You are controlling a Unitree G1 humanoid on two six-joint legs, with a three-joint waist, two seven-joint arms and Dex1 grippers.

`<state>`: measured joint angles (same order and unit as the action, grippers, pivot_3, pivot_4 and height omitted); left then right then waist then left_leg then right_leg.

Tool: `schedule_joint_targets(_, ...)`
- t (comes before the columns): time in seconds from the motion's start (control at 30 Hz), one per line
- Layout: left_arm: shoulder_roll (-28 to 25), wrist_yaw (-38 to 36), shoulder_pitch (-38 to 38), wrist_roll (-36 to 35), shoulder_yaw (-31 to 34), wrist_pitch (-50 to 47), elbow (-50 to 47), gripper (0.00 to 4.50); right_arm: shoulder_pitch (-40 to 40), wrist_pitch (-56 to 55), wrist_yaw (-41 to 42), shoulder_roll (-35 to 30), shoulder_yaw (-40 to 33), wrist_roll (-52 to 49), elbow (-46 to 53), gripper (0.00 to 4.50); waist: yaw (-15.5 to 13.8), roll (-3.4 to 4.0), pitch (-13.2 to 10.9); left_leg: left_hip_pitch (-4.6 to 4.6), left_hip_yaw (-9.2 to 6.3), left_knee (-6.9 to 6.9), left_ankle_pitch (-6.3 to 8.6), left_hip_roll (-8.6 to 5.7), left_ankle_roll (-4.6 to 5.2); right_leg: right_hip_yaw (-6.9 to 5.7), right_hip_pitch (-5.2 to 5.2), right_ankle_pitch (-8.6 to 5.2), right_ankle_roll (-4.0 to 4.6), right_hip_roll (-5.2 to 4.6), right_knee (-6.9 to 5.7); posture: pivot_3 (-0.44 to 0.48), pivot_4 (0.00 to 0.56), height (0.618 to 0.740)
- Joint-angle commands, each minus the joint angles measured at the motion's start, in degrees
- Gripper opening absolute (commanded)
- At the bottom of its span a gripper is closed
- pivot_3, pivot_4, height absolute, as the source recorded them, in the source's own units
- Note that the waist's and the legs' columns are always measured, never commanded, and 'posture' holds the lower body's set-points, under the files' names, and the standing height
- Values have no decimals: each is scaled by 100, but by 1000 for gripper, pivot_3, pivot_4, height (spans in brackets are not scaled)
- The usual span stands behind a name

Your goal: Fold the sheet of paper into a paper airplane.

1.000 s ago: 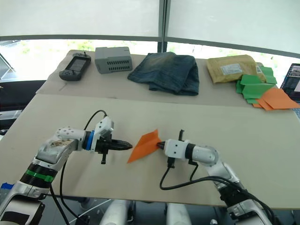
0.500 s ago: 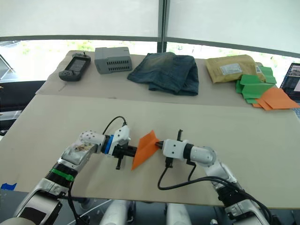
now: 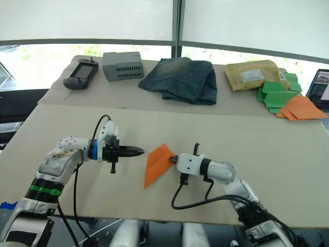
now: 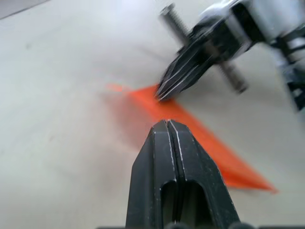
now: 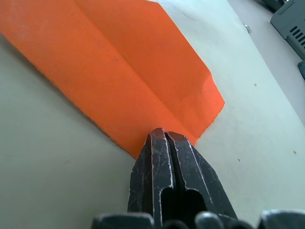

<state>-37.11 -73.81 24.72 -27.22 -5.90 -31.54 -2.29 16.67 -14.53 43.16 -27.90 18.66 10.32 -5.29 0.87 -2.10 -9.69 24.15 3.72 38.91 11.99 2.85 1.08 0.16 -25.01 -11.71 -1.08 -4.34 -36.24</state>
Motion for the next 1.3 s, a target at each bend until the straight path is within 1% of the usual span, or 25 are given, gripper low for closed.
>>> schedule_joint_targets(0.03,-247,-120,-200,-495,31,-596,-851,24,-64,139,80,4,177,129,-167,0,14,0,0,-1,0,-2,0,1,0,1,-1,0,0,1,-2,0,150,716)
schedule_joint_targets(0.1,-389,-128,-392,-445,-268,-759,-1229,24,-9,158,79,8,184,144,-203,0,16,0,0,-7,0,-6,0,2,0,1,0,-4,7,4,-4,0,150,716)
schedule_joint_targets(0.13,-406,-83,-471,-229,-471,-620,-1266,24,19,174,80,5,180,146,-206,0,14,1,0,-9,0,-7,0,3,0,1,2,-6,9,5,-3,0,150,716)
schedule_joint_targets(0.3,-77,430,-543,679,-1062,159,-684,24,111,254,116,-50,121,114,-41,0,-3,1,1,-30,4,-6,0,1,0,5,19,-10,16,4,-2,0,150,716)
schedule_joint_targets(0.37,-122,539,-578,1094,-1296,459,-527,24,112,293,155,-96,92,81,99,0,1,1,1,-31,6,-7,0,1,0,9,18,-10,16,4,-2,0,150,716)
schedule_joint_targets(0.4,-116,591,-604,1173,-1334,508,-506,24,113,297,183,-132,73,56,174,0,-2,1,1,-31,7,-9,0,1,0,11,15,-10,16,4,-3,0,150,716)
schedule_joint_targets(0.47,-54,693,-660,1143,-1303,424,-542,24,126,294,237,-201,12,-34,322,0,-17,1,1,-29,9,-14,0,1,-1,13,10,-11,17,4,-2,0,150,716)
schedule_joint_targets(0.57,-178,660,-745,1303,-1424,540,-548,24,260,179,385,-266,-55,-230,483,0,-19,1,1,-26,13,-15,1,-1,-1,15,9,-11,15,1,3,0,150,716)
schedule_joint_targets(0.73,-357,574,-756,1473,-1479,720,-491,24,329,132,1199,-439,125,-732,830,0,-12,1,1,-27,18,-15,1,0,-1,22,6,-10,12,2,1,0,150,716)
schedule_joint_targets(0.9,-380,533,-523,1378,-1281,780,-266,24,194,381,1781,-538,323,-1022,1012,0,-20,1,1,-27,17,-17,1,1,-1,21,6,-11,13,2,2,0,150,716)
schedule_joint_targets(1.13,-323,475,-293,863,-796,431,-264,24,125,628,1850,-192,613,-1034,955,0,-15,1,1,-20,20,-16,1,1,-1,22,-4,-10,12,3,-1,0,150,716)
schedule_joint_targets(1.3,-281,466,-175,1034,-829,598,6,24,216,701,1733,100,763,-918,682,0,-24,1,0,-1,19,-9,1,-2,-1,20,-14,-7,8,1,1,0,150,716)
